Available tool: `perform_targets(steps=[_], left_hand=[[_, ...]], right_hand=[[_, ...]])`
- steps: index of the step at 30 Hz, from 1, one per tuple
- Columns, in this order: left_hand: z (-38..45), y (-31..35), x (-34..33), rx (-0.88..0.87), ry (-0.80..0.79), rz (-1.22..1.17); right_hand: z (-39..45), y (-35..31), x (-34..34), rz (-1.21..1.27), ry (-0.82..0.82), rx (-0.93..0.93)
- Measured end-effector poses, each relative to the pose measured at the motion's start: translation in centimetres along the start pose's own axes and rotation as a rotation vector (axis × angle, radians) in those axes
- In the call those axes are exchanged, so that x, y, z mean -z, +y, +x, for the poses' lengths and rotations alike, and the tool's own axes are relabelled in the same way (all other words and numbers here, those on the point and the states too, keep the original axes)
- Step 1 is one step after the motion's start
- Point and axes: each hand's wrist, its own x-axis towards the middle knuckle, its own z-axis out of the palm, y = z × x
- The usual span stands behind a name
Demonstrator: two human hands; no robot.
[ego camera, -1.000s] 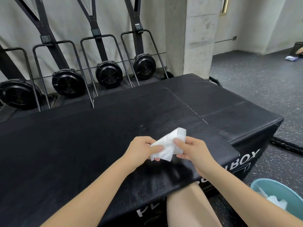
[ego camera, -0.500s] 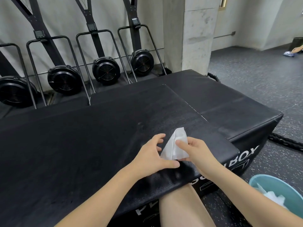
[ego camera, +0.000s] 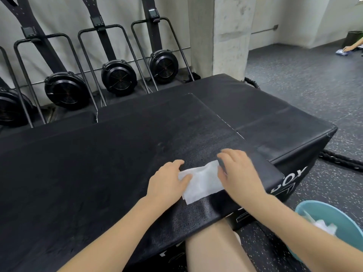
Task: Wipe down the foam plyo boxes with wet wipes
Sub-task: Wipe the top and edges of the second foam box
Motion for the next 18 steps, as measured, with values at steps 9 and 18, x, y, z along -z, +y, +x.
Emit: perform_targets(steps=[9,18], left_hand=[[3.0,-3.9,2.4,0.049,-0.323,0.237],[6.3,-4.8,2.4,0.057,-0.503,0.317]], right_hand=[[-2.3,-5.7,-3.5,-0.088,-0.546,0.203],[1.6,0.6,-3.5,-0.085,-0.464,-0.018]])
